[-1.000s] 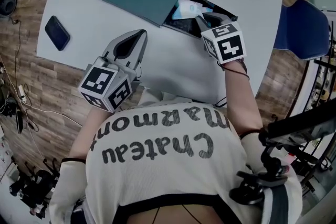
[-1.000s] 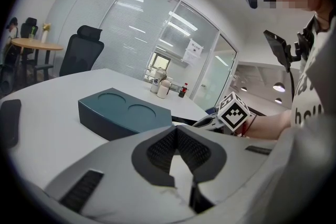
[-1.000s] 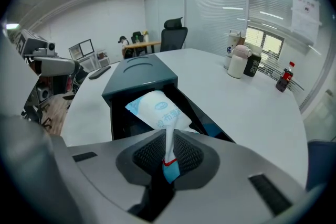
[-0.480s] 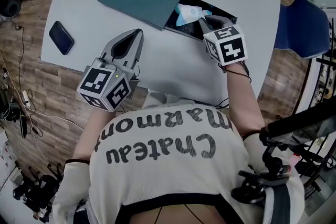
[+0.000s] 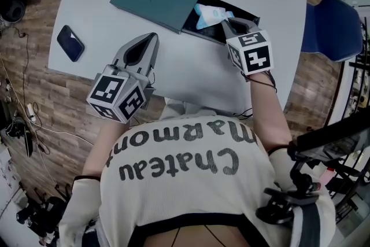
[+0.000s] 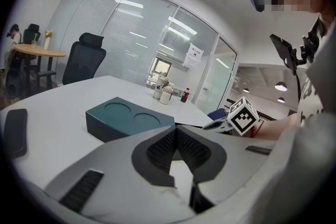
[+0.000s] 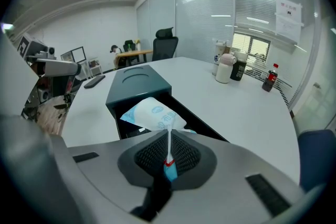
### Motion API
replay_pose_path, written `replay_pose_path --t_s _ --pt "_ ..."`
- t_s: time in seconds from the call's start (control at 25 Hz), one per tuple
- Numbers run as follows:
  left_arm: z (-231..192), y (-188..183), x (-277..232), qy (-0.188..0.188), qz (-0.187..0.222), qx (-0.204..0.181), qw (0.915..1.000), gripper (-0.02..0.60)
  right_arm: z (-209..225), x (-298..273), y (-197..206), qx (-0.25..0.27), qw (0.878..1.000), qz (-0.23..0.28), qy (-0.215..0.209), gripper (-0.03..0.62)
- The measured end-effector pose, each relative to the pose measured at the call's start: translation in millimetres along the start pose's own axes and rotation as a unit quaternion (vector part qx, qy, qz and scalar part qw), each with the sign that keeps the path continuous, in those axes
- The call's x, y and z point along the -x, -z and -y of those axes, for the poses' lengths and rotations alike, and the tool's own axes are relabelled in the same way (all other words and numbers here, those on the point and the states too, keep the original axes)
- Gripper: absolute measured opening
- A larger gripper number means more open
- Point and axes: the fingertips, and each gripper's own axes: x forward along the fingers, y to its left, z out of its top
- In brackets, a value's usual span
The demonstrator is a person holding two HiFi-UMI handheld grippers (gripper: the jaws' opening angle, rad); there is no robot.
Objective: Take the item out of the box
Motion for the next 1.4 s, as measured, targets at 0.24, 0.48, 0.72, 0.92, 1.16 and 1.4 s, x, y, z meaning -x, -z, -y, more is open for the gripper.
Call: replay_pose_path --t_s 0.24,0.48,0.72,0.92,1.16,1.4 --pt "2.8 -5.4 4.7 0.003 0.008 -0.005 0.9999 -0.003 0.0 12.1 -0.9 -0.006 1.000 0.012 0.014 0.011" --pt "7.2 -18.5 13.1 0.011 0.021 -0.012 0.9996 -0.003 -3.3 26.9 -13.3 -0.020 0.999 0.031 0.021 0.011" --pt "18.1 -30.0 21.5 0.021 0.032 -0.023 0.9990 -0.003 -9.4 41.9 -20.2 -0.019 0.999 0.042 0.027 0.011" --pt "23.5 -39.9 34.2 0.020 0.042 -0.033 0.9984 -0.003 -11.5 57.5 -30.2 -0.022 0.996 0.068 0.046 0.011" --pt "30.9 -48.9 47.9 0.032 0.060 -0.032 0.9972 -0.003 -14.6 81.0 -38.6 -0.075 0.989 0.116 0.053 0.011" --pt "38.2 -48.9 59.7 0.055 0.073 -0.003 0.9958 -0.003 -27.3 107.8 -40.0 -0.139 0.973 0.181 0.045 0.011"
